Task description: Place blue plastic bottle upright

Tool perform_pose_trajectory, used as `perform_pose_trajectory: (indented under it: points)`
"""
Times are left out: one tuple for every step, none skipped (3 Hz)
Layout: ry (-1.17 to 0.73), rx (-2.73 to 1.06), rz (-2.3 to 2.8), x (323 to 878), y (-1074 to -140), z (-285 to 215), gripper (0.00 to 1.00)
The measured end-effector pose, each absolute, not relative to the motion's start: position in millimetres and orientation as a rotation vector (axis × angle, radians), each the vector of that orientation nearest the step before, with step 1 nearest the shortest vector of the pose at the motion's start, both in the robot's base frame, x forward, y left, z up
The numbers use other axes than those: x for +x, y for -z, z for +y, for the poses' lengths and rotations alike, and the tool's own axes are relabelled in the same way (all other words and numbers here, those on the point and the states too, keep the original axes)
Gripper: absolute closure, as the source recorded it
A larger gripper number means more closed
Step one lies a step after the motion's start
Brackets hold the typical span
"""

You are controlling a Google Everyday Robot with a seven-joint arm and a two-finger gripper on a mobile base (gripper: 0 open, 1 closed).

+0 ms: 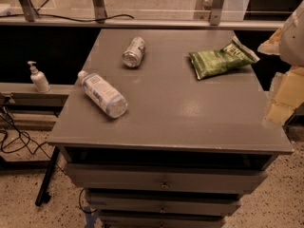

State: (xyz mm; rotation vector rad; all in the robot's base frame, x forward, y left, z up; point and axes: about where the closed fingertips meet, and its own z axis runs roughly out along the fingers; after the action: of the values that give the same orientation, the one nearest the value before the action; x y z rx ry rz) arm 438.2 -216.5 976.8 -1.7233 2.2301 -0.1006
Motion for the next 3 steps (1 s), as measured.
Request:
perform_pose_trajectory:
  points:
    - [0.101, -1.723, 2.230, 438, -977, -216, 0.00]
    - [0.086, -1.691, 2.238, 442, -980, -214, 0.00]
    - [0.010, -1.629, 2.252, 468, -983, -187, 0.00]
